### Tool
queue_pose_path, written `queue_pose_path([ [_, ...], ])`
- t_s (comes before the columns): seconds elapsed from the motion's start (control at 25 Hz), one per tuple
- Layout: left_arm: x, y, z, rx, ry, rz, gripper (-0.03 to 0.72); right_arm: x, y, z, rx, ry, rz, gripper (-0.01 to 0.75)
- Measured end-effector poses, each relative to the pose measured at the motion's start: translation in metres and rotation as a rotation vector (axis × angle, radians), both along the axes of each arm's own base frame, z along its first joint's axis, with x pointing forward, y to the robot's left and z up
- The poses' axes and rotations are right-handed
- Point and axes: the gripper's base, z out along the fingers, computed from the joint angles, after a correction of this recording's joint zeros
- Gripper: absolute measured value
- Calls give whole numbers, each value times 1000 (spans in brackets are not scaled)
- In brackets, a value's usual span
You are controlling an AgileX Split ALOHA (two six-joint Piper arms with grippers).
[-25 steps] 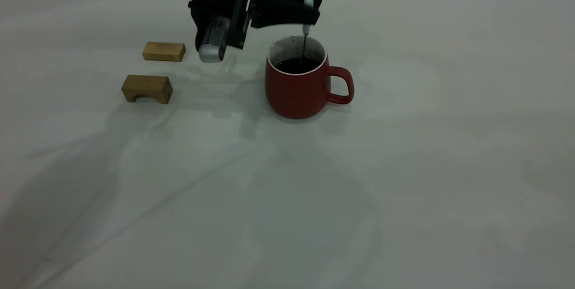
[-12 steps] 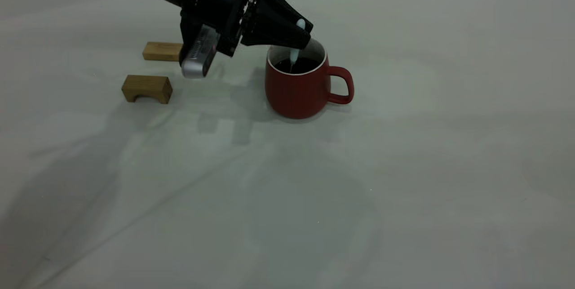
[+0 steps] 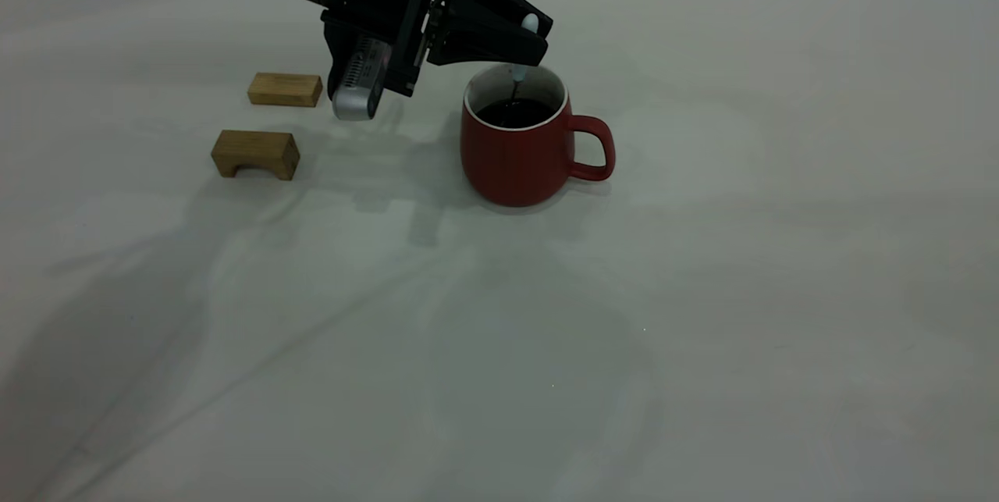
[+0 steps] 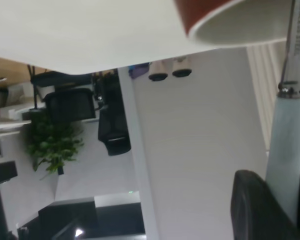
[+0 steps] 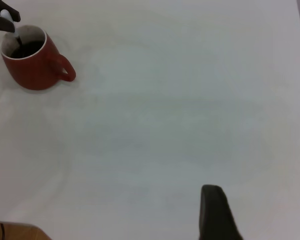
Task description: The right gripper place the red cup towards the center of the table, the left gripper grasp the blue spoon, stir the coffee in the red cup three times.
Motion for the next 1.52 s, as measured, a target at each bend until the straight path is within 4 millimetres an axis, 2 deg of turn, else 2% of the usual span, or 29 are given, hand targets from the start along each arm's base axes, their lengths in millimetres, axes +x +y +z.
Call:
queue_pose_path([
  [0.32, -2, 0, 1, -15, 7, -16, 190, 0, 0, 0, 0, 0, 0, 483],
  [0.44, -4, -1, 3, -33, 17, -35, 290, 0, 0, 0, 0, 0, 0, 483],
  [0.68, -6, -1, 5, -60, 27, -61, 610, 0, 0, 0, 0, 0, 0, 483],
  [0.8, -6, -1, 8, -60, 21, -61, 675, 0, 0, 0, 0, 0, 0, 483],
  [0.92, -5, 3, 20, -27, -24, -100, 664, 0, 0, 0, 0, 0, 0, 483],
  [1.04, -1, 16, 47, 116, -163, -238, 606, 0, 0, 0, 0, 0, 0, 483],
  [1.16, 1, 32, 87, 352, -354, -416, 530, 0, 0, 0, 0, 0, 0, 483],
  [1.24, 0, 42, 115, 472, -454, -476, 479, 0, 0, 0, 0, 0, 0, 483],
  [1.36, -9, 60, 170, 657, -627, -549, 416, 0, 0, 0, 0, 0, 0, 483],
  [1.52, -34, 85, 248, 866, -956, -732, 348, 0, 0, 0, 0, 0, 0, 483],
])
